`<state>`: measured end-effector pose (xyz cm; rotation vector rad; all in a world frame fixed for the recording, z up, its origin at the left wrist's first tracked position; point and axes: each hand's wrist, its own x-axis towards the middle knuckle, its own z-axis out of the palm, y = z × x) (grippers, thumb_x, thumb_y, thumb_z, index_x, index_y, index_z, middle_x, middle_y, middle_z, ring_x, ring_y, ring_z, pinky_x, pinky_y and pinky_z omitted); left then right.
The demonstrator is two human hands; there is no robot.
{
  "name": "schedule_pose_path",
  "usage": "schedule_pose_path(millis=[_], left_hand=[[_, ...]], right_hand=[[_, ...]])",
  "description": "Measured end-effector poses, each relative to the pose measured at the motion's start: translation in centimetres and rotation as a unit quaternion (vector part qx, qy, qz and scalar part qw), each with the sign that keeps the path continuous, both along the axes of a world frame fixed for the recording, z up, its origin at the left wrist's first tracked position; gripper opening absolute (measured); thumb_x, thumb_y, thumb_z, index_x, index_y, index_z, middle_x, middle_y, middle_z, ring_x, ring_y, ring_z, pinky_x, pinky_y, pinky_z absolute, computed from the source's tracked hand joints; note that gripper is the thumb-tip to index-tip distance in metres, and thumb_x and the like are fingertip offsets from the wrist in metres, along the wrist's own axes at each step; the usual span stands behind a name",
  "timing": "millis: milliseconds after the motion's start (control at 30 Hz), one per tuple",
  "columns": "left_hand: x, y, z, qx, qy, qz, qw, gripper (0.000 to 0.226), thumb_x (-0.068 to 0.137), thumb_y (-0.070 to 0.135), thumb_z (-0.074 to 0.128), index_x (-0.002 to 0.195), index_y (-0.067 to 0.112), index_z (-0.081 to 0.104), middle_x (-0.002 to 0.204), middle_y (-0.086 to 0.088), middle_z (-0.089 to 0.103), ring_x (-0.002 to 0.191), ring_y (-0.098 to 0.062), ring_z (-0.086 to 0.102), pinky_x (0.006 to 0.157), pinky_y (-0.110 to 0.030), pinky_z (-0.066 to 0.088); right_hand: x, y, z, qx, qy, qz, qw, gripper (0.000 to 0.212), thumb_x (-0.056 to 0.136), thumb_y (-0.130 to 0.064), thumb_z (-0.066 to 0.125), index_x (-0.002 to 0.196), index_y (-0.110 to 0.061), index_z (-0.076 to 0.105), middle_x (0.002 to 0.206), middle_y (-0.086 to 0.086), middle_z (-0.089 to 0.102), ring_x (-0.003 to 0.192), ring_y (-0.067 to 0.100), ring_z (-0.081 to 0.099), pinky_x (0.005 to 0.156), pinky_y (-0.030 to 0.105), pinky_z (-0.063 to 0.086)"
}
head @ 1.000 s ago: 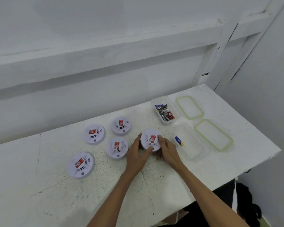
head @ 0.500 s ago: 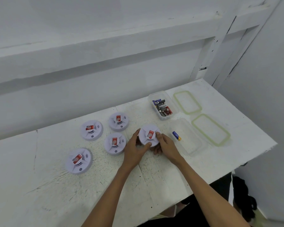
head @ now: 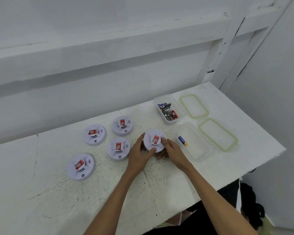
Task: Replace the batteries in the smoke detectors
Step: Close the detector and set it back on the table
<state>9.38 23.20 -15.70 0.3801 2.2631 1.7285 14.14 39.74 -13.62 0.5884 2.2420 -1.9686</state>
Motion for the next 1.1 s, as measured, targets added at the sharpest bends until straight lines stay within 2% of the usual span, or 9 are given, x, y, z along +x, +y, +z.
schedule_pose_path(millis=[167, 300, 367, 600, 767, 900, 967, 1100], left_hand=[[0.0, -0.1, 0.0, -0.002, 0.002, 0.000, 1.000, 0.068, 0.088, 0.022, 0.079, 0.148, 0.028, 0.047, 0.140, 0.014, 0.060, 0.125, 0.002, 0.057, 0.106, -0.027, 0.049], [0.2, 0.0, 0.6, 0.001, 0.020, -0.003, 1.000, 0.065, 0.089, 0.019, 0.077, 0.140, 0.043, 0.046, 0.137, 0.016, 0.061, 0.124, 0.002, 0.057, 0.103, -0.023, 0.049], [0.2, 0.0, 0.6, 0.004, 0.023, -0.006, 1.000, 0.065, 0.089, 0.020, 0.076, 0.139, 0.045, 0.045, 0.137, 0.017, 0.062, 0.124, 0.000, 0.058, 0.102, -0.024, 0.050], [0.1, 0.0, 0.1, 0.013, 0.016, -0.019, 1.000, 0.062, 0.090, 0.025, 0.074, 0.147, 0.029, 0.050, 0.137, 0.017, 0.062, 0.125, -0.001, 0.058, 0.103, -0.024, 0.049], [0.0, -0.3, 0.2, 0.019, -0.030, -0.011, 0.999, 0.044, 0.107, 0.029, 0.050, 0.151, 0.027, 0.046, 0.147, 0.018, 0.053, 0.136, 0.005, 0.046, 0.113, -0.017, 0.038], [-0.2, -0.3, -0.4, -0.006, -0.015, 0.002, 1.000, 0.045, 0.108, 0.028, 0.047, 0.153, 0.024, 0.045, 0.152, 0.014, 0.050, 0.137, 0.007, 0.043, 0.106, -0.003, 0.033], [-0.2, -0.1, -0.6, -0.010, -0.006, 0.008, 1.000, 0.045, 0.108, 0.028, 0.047, 0.153, 0.024, 0.045, 0.151, 0.014, 0.050, 0.137, 0.005, 0.044, 0.105, -0.002, 0.032], [-0.3, -0.1, -0.9, -0.011, -0.006, 0.008, 1.000, 0.045, 0.108, 0.030, 0.047, 0.153, 0.025, 0.045, 0.150, 0.016, 0.050, 0.137, 0.004, 0.044, 0.104, -0.002, 0.032]], right_hand=[[0.1, -0.1, 0.0, -0.035, -0.002, -0.014, 0.999, 0.046, 0.104, -0.049, 0.040, 0.114, -0.010, 0.064, 0.094, 0.011, 0.077, 0.081, 0.031, 0.075, 0.068, 0.034, 0.058], [0.1, -0.1, 0.1, -0.034, -0.005, -0.018, 0.999, 0.047, 0.103, -0.050, 0.041, 0.112, -0.010, 0.064, 0.092, 0.012, 0.077, 0.080, 0.031, 0.075, 0.065, 0.031, 0.057], [0.0, -0.1, 0.0, -0.031, -0.005, -0.019, 0.999, 0.046, 0.103, -0.051, 0.041, 0.110, -0.011, 0.064, 0.091, 0.012, 0.077, 0.079, 0.032, 0.075, 0.065, 0.032, 0.057], [0.1, -0.1, -0.2, -0.034, 0.007, -0.025, 0.999, 0.045, 0.103, -0.049, 0.042, 0.112, -0.010, 0.063, 0.091, 0.012, 0.077, 0.077, 0.033, 0.075, 0.071, 0.039, 0.060], [0.1, -0.1, -0.1, -0.050, 0.005, -0.022, 0.999, 0.044, 0.103, -0.047, 0.043, 0.116, -0.010, 0.063, 0.096, 0.010, 0.077, 0.078, 0.034, 0.075, 0.075, 0.046, 0.059], [0.0, -0.2, 0.1, -0.047, 0.000, -0.021, 0.999, 0.046, 0.103, -0.048, 0.042, 0.115, -0.009, 0.063, 0.096, 0.010, 0.077, 0.078, 0.033, 0.075, 0.070, 0.039, 0.060], [0.1, -0.2, 0.1, -0.048, -0.001, -0.020, 0.999, 0.046, 0.103, -0.048, 0.042, 0.114, -0.009, 0.063, 0.096, 0.010, 0.077, 0.078, 0.034, 0.075, 0.068, 0.035, 0.060], [0.1, -0.1, 0.1, -0.050, -0.007, -0.017, 0.999, 0.045, 0.103, -0.049, 0.042, 0.114, -0.009, 0.062, 0.095, 0.011, 0.077, 0.079, 0.034, 0.075, 0.072, 0.039, 0.060]])
